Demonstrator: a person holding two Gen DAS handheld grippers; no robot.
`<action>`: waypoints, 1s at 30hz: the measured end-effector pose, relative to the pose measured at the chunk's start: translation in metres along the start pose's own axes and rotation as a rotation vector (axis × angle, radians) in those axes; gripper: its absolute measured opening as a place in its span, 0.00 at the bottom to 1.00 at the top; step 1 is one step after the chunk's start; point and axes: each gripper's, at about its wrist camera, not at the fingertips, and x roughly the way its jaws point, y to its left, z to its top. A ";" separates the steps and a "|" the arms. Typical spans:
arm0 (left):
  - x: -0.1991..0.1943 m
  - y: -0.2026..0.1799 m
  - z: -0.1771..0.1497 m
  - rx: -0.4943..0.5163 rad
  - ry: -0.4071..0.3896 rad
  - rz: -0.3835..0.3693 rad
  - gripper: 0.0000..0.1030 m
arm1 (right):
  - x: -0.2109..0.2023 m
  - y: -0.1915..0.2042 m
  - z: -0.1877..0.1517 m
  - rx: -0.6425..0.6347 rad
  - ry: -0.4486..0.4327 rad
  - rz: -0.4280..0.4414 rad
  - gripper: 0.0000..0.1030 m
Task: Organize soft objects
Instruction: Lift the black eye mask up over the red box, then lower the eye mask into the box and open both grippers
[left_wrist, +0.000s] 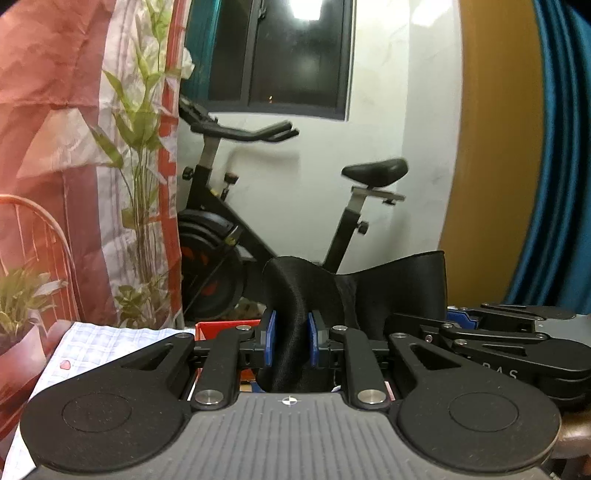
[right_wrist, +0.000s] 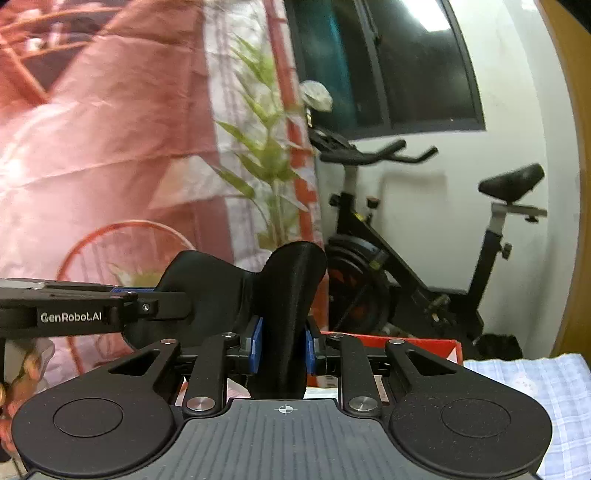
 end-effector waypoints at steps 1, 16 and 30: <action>0.010 0.002 0.000 0.001 0.013 0.005 0.19 | 0.009 -0.003 -0.001 0.008 0.011 -0.007 0.20; 0.090 0.017 -0.024 0.044 0.189 0.019 0.38 | 0.088 -0.048 -0.039 0.103 0.234 -0.118 0.33; 0.070 0.033 -0.020 0.039 0.195 0.098 0.63 | 0.065 -0.051 -0.042 0.070 0.214 -0.237 0.70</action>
